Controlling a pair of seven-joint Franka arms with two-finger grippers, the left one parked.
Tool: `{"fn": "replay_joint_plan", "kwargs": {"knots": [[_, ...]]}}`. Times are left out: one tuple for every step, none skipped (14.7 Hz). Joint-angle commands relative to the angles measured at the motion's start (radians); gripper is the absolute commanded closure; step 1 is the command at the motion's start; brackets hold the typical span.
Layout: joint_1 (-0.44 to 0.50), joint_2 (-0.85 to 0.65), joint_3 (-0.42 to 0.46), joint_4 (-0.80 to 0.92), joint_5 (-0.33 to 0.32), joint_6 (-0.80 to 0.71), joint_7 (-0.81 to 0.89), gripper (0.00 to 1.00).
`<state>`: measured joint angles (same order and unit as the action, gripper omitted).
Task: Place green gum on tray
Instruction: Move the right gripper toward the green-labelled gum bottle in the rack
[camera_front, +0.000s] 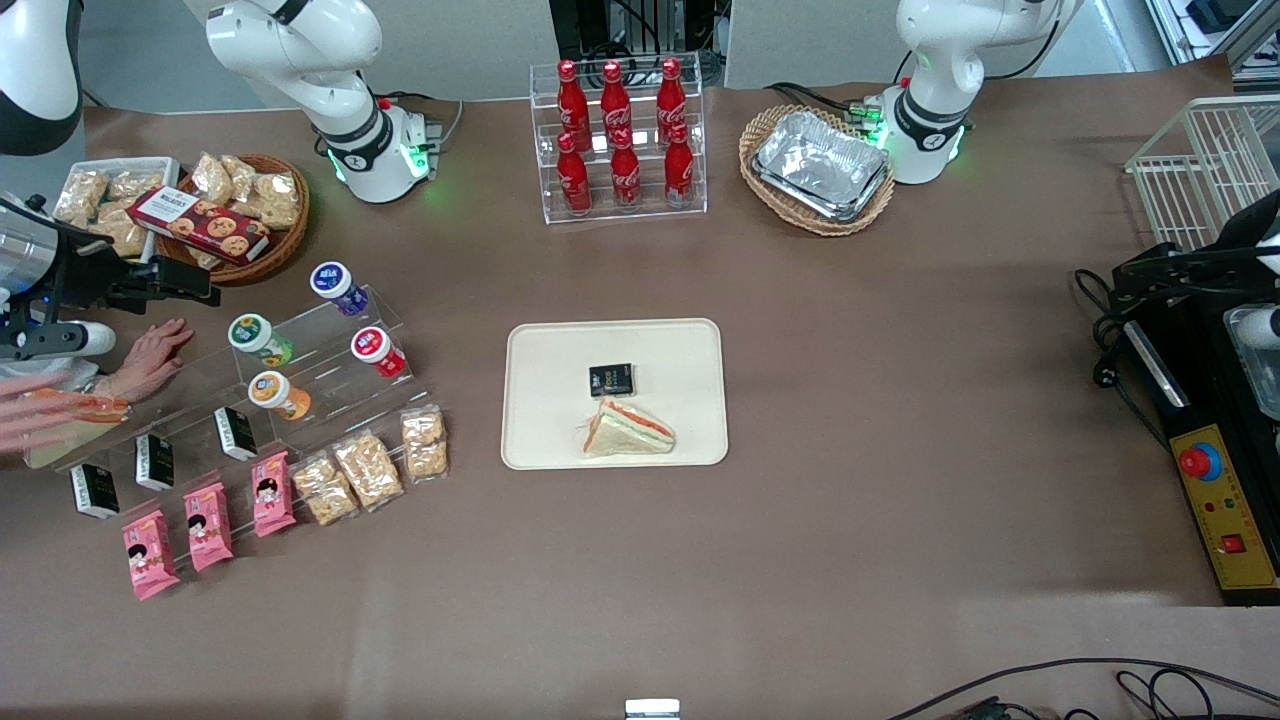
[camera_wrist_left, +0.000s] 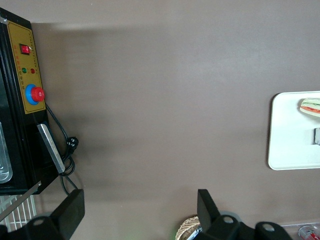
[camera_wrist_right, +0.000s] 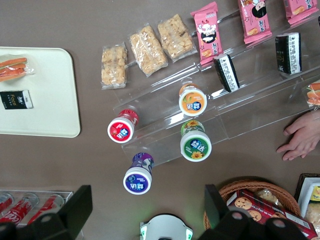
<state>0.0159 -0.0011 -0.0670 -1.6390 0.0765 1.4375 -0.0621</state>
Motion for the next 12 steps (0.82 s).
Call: {"fn": "replay_joint_plan", "kwargs": {"knots": [[-0.002,0.009,-0.004,0.021,0.019,-0.012,-0.015,0.0],[-0.002,0.009,-0.004,0.021,0.017,-0.012,-0.013,0.0],[-0.004,0.009,-0.004,0.022,0.019,-0.014,-0.012,0.0],[-0.005,0.009,-0.005,0.022,0.019,-0.014,-0.012,0.0],[-0.005,0.01,-0.005,0.021,0.02,-0.014,-0.012,0.0],[-0.007,0.01,-0.005,0.021,0.02,-0.014,-0.013,0.0],[-0.008,0.012,-0.005,0.016,0.02,-0.012,-0.013,0.0],[-0.008,0.012,-0.007,0.012,0.02,-0.005,-0.013,0.0],[-0.008,0.007,-0.007,0.007,0.019,0.001,-0.013,0.0],[-0.008,-0.003,-0.007,0.004,0.014,-0.002,-0.013,0.0],[-0.01,-0.02,-0.011,-0.014,0.011,0.001,-0.013,0.0],[-0.017,-0.04,-0.013,-0.036,0.008,0.015,-0.016,0.0]]}}
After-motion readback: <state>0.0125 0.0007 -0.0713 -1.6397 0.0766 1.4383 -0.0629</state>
